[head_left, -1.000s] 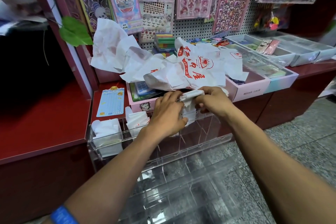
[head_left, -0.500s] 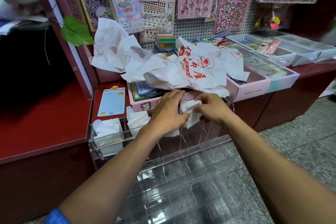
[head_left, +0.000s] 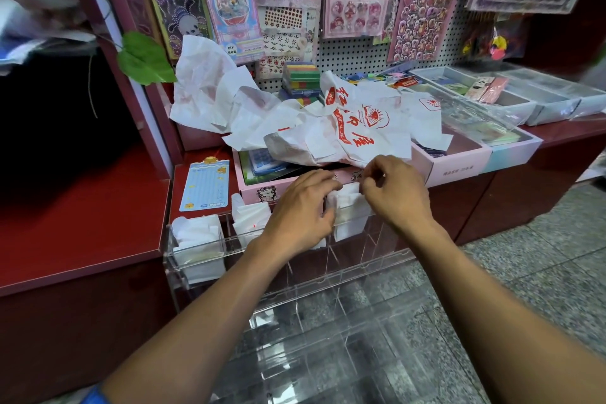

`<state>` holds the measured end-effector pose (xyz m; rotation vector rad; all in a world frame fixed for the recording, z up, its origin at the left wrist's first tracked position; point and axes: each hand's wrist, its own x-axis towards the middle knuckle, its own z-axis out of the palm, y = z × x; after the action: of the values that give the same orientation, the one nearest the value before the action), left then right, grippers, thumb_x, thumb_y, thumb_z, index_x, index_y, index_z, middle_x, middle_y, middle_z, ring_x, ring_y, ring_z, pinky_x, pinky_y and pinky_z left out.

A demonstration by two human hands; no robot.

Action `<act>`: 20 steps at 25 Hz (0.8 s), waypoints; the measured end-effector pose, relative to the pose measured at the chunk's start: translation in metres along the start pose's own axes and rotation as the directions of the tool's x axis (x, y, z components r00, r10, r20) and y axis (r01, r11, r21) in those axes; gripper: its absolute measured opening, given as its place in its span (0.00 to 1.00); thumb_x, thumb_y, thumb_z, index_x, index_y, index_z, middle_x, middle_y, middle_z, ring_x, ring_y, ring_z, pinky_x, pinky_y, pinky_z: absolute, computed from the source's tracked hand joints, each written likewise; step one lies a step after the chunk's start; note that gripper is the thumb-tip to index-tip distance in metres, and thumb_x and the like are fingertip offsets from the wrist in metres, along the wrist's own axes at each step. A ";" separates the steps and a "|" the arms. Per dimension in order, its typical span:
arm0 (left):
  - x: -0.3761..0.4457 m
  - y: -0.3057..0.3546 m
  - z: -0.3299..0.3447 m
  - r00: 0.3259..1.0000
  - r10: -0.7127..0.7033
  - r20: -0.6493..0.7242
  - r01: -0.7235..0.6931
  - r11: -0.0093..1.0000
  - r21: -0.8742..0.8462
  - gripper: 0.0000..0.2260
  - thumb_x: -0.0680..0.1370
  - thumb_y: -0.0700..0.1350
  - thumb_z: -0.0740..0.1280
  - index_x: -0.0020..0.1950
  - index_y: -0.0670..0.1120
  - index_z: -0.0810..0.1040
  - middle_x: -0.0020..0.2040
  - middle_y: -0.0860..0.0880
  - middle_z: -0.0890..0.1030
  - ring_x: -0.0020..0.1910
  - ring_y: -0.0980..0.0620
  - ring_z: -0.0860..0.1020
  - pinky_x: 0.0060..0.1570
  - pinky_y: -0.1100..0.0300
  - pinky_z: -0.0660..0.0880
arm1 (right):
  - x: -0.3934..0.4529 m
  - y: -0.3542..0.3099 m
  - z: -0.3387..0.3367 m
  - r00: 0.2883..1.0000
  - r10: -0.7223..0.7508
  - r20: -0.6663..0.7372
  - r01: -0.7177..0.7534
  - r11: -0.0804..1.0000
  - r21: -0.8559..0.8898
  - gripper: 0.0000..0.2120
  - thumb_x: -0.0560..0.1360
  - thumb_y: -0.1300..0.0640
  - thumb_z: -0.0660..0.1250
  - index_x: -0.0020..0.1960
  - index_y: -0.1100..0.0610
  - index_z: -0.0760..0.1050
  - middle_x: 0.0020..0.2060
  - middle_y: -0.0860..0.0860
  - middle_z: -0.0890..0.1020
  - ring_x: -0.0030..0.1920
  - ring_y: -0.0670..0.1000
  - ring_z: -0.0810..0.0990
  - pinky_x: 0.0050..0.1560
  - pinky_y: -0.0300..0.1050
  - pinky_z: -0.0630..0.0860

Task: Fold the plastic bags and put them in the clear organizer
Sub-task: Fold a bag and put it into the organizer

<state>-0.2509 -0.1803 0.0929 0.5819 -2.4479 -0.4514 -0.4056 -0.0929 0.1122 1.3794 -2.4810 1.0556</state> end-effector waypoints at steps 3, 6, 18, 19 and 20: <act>-0.007 0.001 -0.012 0.999 0.000 -0.043 -0.002 0.999 -0.048 0.14 0.76 0.41 0.67 0.61 0.45 0.81 0.65 0.50 0.78 0.64 0.51 0.74 0.65 0.58 0.68 | 0.002 -0.009 -0.001 0.990 -0.072 -0.123 0.070 0.997 -0.018 0.07 0.72 0.58 0.64 0.47 0.54 0.79 0.54 0.51 0.78 0.52 0.55 0.74 0.48 0.50 0.73; -0.018 -0.001 -0.025 0.992 -0.019 -0.129 0.005 0.994 -0.105 0.13 0.75 0.39 0.67 0.58 0.45 0.82 0.61 0.52 0.79 0.61 0.55 0.74 0.64 0.66 0.67 | 0.002 -0.020 0.001 0.990 -0.139 -0.003 0.138 0.988 -0.075 0.18 0.70 0.51 0.59 0.53 0.55 0.81 0.63 0.52 0.77 0.61 0.57 0.71 0.57 0.51 0.69; -0.042 0.003 -0.066 0.944 -0.237 -0.229 0.158 0.935 -0.318 0.07 0.77 0.40 0.70 0.51 0.49 0.84 0.49 0.56 0.84 0.50 0.62 0.79 0.53 0.68 0.73 | -0.015 -0.080 -0.021 0.969 -0.082 -0.233 0.140 0.959 0.247 0.36 0.71 0.52 0.59 0.78 0.59 0.58 0.77 0.52 0.60 0.76 0.51 0.58 0.75 0.47 0.56; -0.041 0.006 -0.073 0.933 -0.295 -0.206 0.188 0.888 -0.419 0.07 0.77 0.39 0.70 0.50 0.49 0.84 0.47 0.56 0.84 0.47 0.63 0.80 0.49 0.70 0.74 | -0.019 -0.091 -0.022 0.955 -0.175 -0.239 0.232 0.943 0.237 0.36 0.71 0.50 0.58 0.78 0.59 0.59 0.77 0.53 0.62 0.76 0.51 0.58 0.75 0.47 0.56; -0.040 0.009 -0.081 0.917 -0.354 -0.186 0.204 0.814 -0.543 0.07 0.77 0.38 0.70 0.50 0.48 0.84 0.45 0.55 0.84 0.44 0.63 0.80 0.47 0.70 0.74 | -0.024 -0.103 -0.021 0.932 -0.273 -0.237 0.324 0.922 0.210 0.35 0.72 0.49 0.58 0.77 0.60 0.61 0.76 0.54 0.64 0.76 0.52 0.60 0.75 0.48 0.56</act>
<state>-0.1754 -0.1679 0.1419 0.7177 -1.8577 -1.0347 -0.3157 -0.0986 0.1718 1.5644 -1.9666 1.3857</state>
